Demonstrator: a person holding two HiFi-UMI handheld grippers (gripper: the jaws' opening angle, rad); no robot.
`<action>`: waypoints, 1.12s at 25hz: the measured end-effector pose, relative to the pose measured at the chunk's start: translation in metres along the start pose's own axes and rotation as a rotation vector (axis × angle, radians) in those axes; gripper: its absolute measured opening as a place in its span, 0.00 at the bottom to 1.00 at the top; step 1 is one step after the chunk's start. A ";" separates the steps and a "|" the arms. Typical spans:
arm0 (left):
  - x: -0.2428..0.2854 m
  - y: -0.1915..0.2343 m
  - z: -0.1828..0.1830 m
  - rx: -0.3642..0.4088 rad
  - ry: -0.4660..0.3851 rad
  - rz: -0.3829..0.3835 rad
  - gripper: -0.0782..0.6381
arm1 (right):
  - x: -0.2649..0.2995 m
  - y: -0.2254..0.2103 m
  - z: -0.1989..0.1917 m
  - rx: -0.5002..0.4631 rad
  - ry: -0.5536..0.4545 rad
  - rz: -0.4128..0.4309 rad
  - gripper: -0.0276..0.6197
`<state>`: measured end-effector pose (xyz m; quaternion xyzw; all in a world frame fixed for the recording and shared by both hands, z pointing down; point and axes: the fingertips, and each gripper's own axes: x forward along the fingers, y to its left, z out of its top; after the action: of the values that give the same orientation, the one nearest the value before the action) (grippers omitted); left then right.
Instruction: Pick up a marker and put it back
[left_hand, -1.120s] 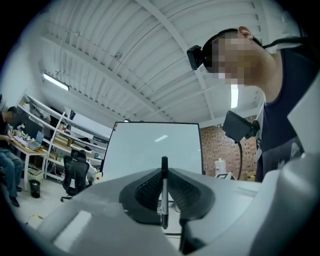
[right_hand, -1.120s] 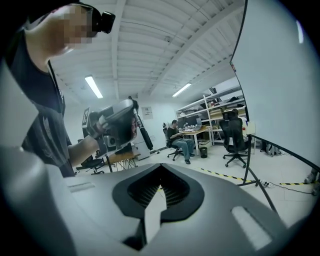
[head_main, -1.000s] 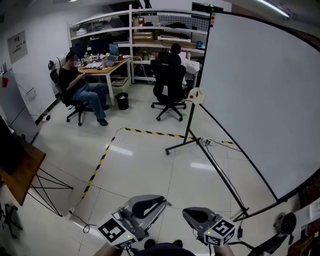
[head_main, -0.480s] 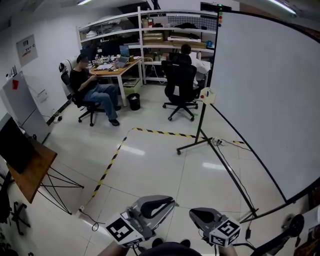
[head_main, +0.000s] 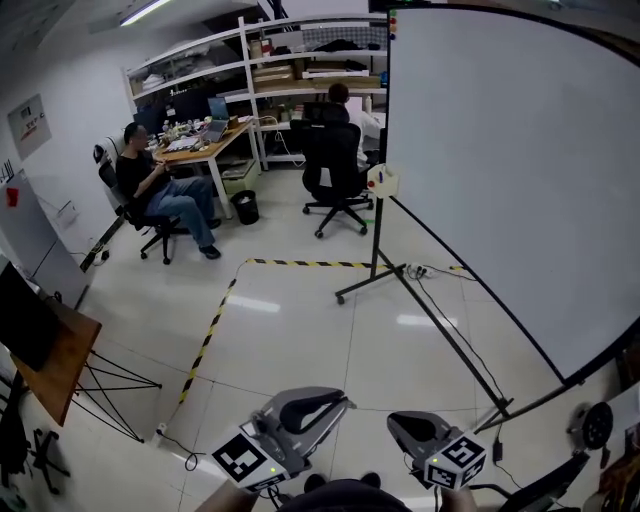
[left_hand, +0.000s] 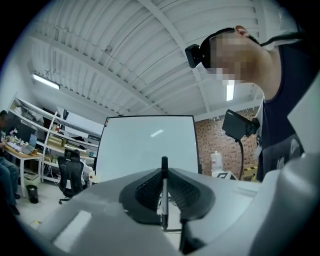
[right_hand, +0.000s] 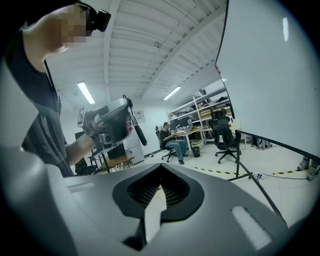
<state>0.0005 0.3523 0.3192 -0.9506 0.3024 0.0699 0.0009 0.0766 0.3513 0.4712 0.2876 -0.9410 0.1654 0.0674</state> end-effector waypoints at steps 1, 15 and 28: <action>0.005 -0.003 -0.001 0.002 0.003 -0.003 0.15 | -0.005 -0.004 0.000 0.001 -0.004 -0.007 0.04; 0.075 -0.033 0.001 0.064 0.010 -0.015 0.15 | -0.060 -0.058 0.006 0.007 -0.067 -0.043 0.04; 0.103 -0.021 0.019 0.128 -0.019 0.024 0.15 | -0.054 -0.084 0.058 -0.102 -0.120 -0.010 0.04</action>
<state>0.0932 0.3114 0.2854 -0.9442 0.3177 0.0597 0.0636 0.1665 0.2937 0.4282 0.2979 -0.9490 0.0995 0.0261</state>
